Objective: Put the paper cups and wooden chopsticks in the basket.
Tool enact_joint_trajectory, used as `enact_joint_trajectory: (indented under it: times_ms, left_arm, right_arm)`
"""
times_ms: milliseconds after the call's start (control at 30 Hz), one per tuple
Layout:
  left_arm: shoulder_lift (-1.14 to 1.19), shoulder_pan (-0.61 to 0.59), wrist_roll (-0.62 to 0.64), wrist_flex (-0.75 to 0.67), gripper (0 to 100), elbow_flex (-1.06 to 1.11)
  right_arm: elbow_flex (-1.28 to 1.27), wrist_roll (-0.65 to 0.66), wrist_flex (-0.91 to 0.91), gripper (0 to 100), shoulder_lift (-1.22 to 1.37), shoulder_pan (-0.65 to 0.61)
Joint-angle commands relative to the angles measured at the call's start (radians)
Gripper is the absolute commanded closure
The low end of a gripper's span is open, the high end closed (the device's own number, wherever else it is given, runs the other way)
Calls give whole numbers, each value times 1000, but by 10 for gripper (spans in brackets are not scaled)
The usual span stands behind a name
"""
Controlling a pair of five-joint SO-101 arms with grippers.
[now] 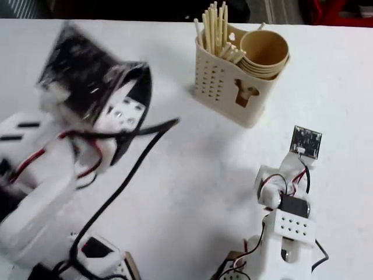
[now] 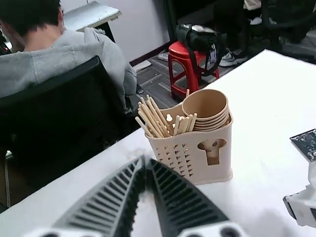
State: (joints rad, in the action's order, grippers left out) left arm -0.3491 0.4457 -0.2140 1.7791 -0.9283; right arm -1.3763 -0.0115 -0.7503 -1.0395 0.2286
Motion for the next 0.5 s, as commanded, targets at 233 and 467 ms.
enact_joint_trajectory:
  times_ms: [233,467]
  left_arm:
    - [-383,-4,5,-80,977,488]
    - [-685,-142,5,-348,976,982]
  right_arm:
    - [-9,61,13,980,-15,-2]
    - [-9,60,13,980,-15,-4]
